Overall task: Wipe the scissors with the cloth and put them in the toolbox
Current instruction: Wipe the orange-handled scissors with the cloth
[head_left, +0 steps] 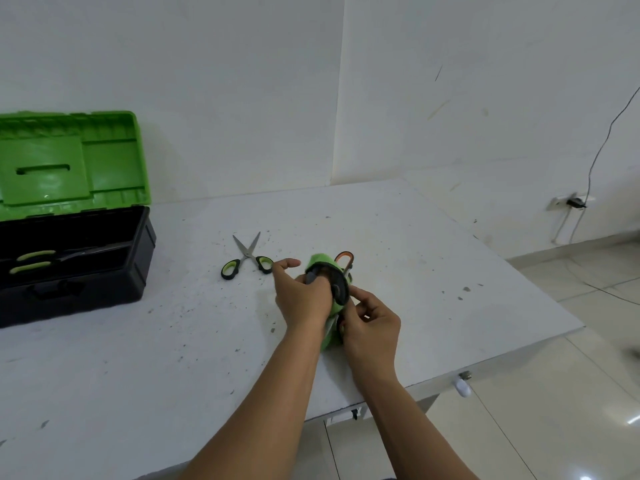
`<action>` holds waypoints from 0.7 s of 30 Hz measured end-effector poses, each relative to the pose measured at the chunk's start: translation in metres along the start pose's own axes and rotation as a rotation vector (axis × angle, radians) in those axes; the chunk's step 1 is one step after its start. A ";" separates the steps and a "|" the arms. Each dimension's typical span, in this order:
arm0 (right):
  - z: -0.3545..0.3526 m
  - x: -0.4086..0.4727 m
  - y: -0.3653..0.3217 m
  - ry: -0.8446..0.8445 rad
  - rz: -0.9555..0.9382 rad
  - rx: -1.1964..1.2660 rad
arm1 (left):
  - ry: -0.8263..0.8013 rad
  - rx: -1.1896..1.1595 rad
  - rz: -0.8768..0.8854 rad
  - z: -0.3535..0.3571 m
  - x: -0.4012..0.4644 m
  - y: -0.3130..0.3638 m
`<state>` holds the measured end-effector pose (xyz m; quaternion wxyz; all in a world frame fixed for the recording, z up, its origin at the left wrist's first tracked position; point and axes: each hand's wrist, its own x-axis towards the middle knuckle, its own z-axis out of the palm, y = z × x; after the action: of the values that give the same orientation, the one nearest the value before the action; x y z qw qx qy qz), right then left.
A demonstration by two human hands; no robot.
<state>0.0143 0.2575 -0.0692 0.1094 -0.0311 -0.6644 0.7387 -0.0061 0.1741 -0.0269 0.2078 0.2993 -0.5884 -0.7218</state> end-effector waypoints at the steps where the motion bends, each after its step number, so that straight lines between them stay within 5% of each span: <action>1: 0.000 -0.002 -0.001 -0.008 -0.014 -0.014 | 0.019 -0.015 0.004 0.000 0.005 0.003; 7: -0.002 0.003 0.000 0.006 0.011 0.019 | -0.107 -0.001 -0.046 -0.002 0.004 0.005; 12: -0.003 -0.004 -0.001 -0.068 0.012 0.008 | 0.089 -0.068 -0.044 -0.008 0.038 0.026; 16: -0.005 -0.002 -0.004 -0.010 0.031 0.056 | 0.072 -0.075 -0.027 -0.024 0.063 0.041; 21: -0.002 0.000 -0.005 0.054 0.035 0.040 | -0.183 -0.123 -0.182 -0.039 0.055 0.013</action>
<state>0.0149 0.2595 -0.0646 0.1149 -0.0607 -0.6458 0.7524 -0.0205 0.1067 -0.0294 0.1048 0.2709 -0.5301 -0.7966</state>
